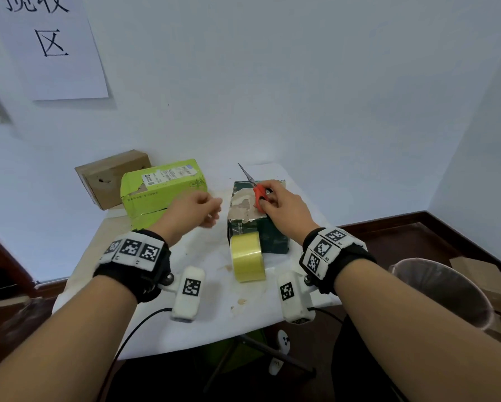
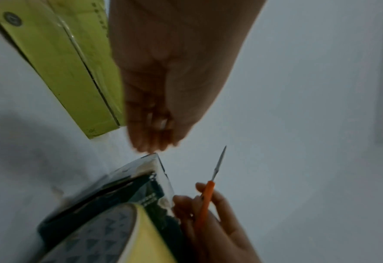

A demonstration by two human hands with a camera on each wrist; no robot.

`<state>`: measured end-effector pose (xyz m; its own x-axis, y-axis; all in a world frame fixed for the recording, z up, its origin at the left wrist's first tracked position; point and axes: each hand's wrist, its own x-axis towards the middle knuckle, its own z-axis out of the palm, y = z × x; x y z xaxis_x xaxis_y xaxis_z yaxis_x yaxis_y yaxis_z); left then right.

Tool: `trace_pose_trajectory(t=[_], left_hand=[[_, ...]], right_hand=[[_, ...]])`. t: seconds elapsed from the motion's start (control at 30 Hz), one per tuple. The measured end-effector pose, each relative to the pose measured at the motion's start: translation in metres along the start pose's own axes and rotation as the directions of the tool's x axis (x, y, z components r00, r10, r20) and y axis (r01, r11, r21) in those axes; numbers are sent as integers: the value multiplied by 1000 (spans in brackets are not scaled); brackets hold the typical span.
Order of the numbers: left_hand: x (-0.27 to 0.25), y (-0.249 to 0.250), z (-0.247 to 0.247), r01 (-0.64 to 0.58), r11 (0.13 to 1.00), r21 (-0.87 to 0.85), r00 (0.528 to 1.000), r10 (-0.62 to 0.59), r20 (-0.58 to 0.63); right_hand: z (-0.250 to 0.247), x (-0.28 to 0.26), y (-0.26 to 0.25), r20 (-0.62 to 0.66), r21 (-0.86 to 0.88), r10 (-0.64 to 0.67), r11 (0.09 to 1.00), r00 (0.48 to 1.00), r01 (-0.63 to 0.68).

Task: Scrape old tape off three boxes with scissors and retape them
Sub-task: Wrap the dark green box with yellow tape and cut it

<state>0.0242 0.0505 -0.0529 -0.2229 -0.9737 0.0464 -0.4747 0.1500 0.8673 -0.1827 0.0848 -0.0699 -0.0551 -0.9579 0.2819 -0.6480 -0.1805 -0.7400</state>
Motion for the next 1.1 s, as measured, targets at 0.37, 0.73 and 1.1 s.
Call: trace_pose_trajectory(t=[0.37,0.73,1.1], left_hand=[[-15,8,29,416,889,-193,888,-351,297],[-20,-10,44,409,831,-378,908,-327,263],[-16,-4,42,411,864,-292,900,-333,281]], right_hand=[[-4,-4,-10,161,123,-11,992,987,-9],[13,-1,-7,211,-44,-84,994,974,95],[13,3,-8,244,-58,-7,998,970,21]])
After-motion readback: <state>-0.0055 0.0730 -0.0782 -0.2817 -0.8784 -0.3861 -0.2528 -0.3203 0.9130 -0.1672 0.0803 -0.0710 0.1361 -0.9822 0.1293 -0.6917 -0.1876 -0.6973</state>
